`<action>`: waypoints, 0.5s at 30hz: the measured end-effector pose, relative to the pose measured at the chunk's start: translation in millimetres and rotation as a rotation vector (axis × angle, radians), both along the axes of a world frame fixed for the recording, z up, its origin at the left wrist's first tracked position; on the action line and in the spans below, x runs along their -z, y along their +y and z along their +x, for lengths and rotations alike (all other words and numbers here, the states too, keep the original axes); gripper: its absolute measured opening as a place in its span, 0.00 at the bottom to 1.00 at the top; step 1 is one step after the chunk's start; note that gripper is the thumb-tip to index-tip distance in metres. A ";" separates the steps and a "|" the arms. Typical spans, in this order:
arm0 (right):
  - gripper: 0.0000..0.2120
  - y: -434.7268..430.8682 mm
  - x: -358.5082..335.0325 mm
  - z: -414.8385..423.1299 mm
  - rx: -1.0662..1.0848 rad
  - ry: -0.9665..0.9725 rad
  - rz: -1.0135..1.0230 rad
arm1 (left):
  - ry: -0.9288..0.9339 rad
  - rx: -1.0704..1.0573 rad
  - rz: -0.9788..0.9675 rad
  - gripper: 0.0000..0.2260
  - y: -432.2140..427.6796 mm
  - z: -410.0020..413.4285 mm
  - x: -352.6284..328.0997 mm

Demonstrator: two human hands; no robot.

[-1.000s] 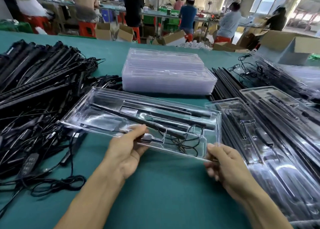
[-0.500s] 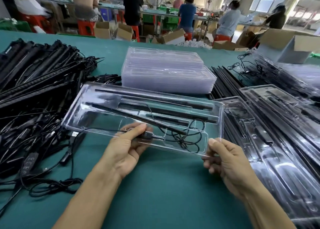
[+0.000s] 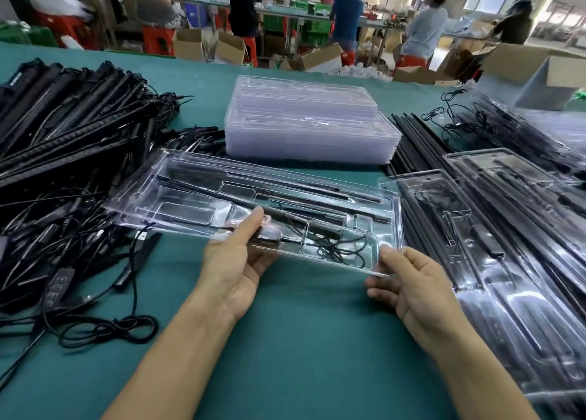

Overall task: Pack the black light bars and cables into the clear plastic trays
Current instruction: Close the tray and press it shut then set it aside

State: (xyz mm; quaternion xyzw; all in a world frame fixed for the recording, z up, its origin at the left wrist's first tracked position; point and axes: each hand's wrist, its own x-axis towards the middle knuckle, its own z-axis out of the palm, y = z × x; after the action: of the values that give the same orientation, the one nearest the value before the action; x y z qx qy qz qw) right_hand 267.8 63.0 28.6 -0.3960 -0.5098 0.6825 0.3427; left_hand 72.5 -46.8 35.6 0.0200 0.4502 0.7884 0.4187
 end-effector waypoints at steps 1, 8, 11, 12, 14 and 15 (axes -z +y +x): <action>0.10 0.3 -0.3 1.1 0.000 0.003 -0.004 | -0.007 0.009 -0.001 0.07 0.0 -0.4 0.2; 0.09 -1.9 0.3 2.7 0.017 0.020 -0.001 | 0.035 -0.003 0.034 0.08 1.2 -2.3 2.0; 0.08 -5.8 -1.4 0.9 0.027 0.055 -0.028 | 0.086 -0.049 0.078 0.10 1.9 -0.9 2.3; 0.08 -7.4 -2.3 0.2 0.027 0.066 -0.039 | 0.096 -0.070 0.089 0.10 2.1 0.0 2.0; 0.08 -9.3 -2.7 -0.8 0.045 0.065 -0.054 | 0.091 -0.100 0.094 0.11 2.7 2.6 0.9; 0.09 -9.6 -2.6 -1.4 0.058 0.057 -0.060 | 0.085 -0.104 0.087 0.10 3.6 3.6 1.1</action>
State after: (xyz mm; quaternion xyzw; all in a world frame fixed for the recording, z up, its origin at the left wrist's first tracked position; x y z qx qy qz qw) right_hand 266.4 53.4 31.2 -0.4011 -0.4675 0.6982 0.3648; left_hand 76.1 -43.2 34.6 0.0483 0.4336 0.8262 0.3564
